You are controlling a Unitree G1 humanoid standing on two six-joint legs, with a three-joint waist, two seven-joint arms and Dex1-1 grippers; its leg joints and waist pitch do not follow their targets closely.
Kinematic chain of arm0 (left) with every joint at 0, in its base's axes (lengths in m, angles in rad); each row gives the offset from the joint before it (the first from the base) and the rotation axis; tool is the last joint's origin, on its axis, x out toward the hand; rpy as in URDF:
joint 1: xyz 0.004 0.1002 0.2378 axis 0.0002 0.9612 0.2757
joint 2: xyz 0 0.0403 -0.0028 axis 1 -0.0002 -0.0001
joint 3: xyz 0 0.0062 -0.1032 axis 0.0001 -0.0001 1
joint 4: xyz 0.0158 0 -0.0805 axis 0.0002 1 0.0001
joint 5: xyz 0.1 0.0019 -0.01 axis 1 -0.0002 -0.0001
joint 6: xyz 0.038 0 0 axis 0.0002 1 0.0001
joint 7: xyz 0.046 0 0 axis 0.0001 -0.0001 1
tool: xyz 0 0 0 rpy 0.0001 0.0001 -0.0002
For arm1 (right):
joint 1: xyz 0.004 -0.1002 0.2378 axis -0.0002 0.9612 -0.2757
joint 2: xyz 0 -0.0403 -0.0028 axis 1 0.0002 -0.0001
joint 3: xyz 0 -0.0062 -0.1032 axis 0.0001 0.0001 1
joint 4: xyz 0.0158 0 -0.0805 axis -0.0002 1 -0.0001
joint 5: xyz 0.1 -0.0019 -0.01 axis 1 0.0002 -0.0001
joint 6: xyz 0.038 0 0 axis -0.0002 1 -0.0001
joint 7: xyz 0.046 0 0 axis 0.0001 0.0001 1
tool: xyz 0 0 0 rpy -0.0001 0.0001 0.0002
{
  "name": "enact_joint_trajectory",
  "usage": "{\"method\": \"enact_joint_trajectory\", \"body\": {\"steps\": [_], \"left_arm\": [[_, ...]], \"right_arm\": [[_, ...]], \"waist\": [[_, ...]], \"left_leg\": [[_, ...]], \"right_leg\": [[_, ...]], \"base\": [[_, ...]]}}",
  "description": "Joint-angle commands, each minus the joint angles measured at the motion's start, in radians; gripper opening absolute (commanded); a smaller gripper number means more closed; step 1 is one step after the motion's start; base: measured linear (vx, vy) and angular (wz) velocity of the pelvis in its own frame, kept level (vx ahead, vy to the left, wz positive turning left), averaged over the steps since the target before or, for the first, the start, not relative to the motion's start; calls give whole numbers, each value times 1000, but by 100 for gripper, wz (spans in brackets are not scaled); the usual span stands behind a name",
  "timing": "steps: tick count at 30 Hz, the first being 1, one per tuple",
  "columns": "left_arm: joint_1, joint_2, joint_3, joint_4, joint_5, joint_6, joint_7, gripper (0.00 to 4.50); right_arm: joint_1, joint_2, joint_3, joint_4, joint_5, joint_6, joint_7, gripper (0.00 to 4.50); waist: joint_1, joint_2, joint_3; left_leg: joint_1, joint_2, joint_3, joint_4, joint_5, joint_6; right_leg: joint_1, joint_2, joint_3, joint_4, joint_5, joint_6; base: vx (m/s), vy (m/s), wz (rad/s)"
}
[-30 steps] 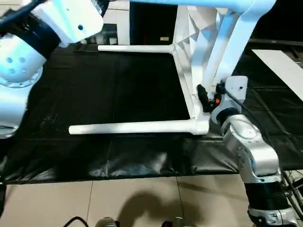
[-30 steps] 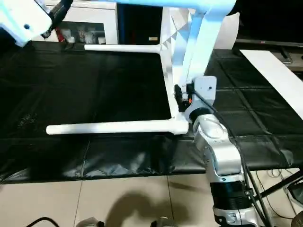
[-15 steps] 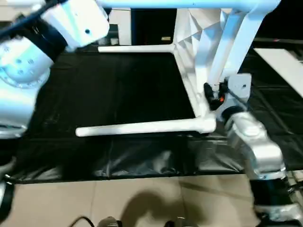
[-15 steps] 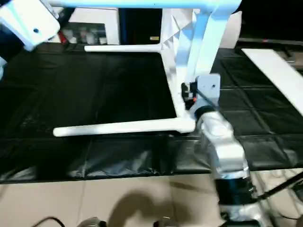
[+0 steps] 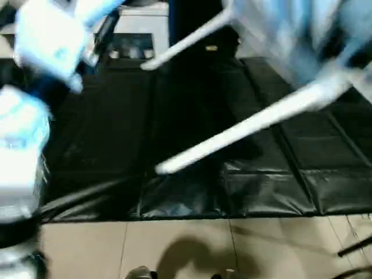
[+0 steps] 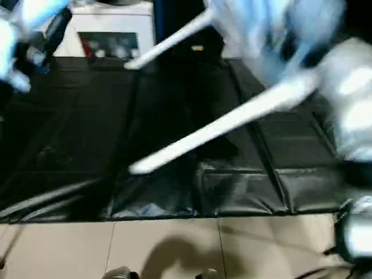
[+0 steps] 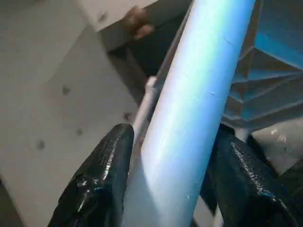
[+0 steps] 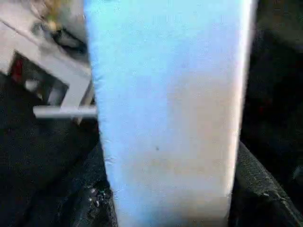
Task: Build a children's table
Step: Flip table
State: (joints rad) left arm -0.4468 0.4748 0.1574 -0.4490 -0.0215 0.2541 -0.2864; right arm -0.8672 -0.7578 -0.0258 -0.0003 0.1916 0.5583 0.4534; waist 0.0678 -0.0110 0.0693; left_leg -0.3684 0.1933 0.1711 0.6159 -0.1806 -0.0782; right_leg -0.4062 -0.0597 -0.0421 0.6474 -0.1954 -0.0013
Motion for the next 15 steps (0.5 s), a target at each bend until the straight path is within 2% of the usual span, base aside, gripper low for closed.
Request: {"method": "enact_joint_trajectory", "body": {"steps": [1, 3, 5, 8, 9, 10, 11, 12, 13, 14, 15], "left_arm": [[63, -59, 23, 94, -60, 100, 40, 225], [94, -87, 23, 108, -52, 100, 48, 224], [103, -91, 16, 120, -42, 94, 45, 222], [97, -89, 20, 131, -47, 89, 42, 217], [97, -89, 20, 131, -47, 89, 42, 213], [95, -82, 23, 147, -46, 80, 34, 211], [94, -81, 24, 150, -47, 78, 32, 211], [84, -65, 23, 184, -37, 62, 15, 211], [78, -59, 23, 201, -33, 52, 8, 211], [77, -59, 23, 202, -33, 51, 8, 211], [69, -47, 23, 228, -26, 37, -6, 211]], "right_arm": [[-12, -11, -49, -21, 131, 57, 136, 258], [-23, -23, -46, -41, 184, 76, 211, 272], [-32, -17, -46, -34, 196, 67, 231, 305], [-35, -8, -50, -19, 196, 28, 263, 325], [-35, -8, -50, -19, 196, 28, 263, 336], [-30, 2, -71, -16, 216, -4, 291, 358], [-29, 4, -77, -16, 222, -10, 297, 358], [-19, 13, -118, -24, 270, -23, 328, 366], [-12, 20, -148, -29, 302, -33, 345, 377], [-11, 21, -152, -30, 305, -34, 346, 391], [-1, 42, -210, -37, 351, -53, 348, 400]], "waist": [[-10, -16, -56], [-12, -23, -54], [-15, -29, -52], [-23, -28, -49], [-23, -26, -49], [-26, -26, -50], [-27, -26, -52], [-30, -18, -50], [-31, -18, -50], [-33, -19, -50], [-35, -11, -50]], "left_leg": [[15, 17, 3, -54, -251, 11], [24, 18, -3, -56, -317, -5], [30, 15, -7, -55, -370, -11], [35, 10, -16, -52, -441, -24], [35, 9, -19, -53, -447, -24], [31, 9, -23, -56, -453, -25], [29, 10, -24, -58, -453, -23], [27, 10, -28, -61, -459, -19], [29, 9, -28, -62, -472, -13], [30, 9, -29, -63, -478, -12], [29, 8, -32, -65, -483, -13]], "right_leg": [[27, -47, 36, -106, -416, -117], [19, -45, 32, -114, -473, -89], [10, -45, 29, -121, -526, -68], [1, -45, 19, -133, -603, -40], [3, -46, 17, -134, -608, -35], [7, -47, 14, -135, -606, -29], [9, -49, 14, -135, -599, -29], [13, -49, 12, -135, -575, -35], [11, -47, 11, -138, -573, -31], [12, -46, 10, -140, -573, -31], [14, -47, 9, -140, -569, -35]], "base": [[0, 0, 0], [0, 0, 0], [0, 0, 0], [-18, 9, 1], [0, 0, 0], [0, 0, 0], [0, 0, 0], [0, 0, 0], [0, 0, 0], [0, 0, 0], [0, 0, 0]]}}
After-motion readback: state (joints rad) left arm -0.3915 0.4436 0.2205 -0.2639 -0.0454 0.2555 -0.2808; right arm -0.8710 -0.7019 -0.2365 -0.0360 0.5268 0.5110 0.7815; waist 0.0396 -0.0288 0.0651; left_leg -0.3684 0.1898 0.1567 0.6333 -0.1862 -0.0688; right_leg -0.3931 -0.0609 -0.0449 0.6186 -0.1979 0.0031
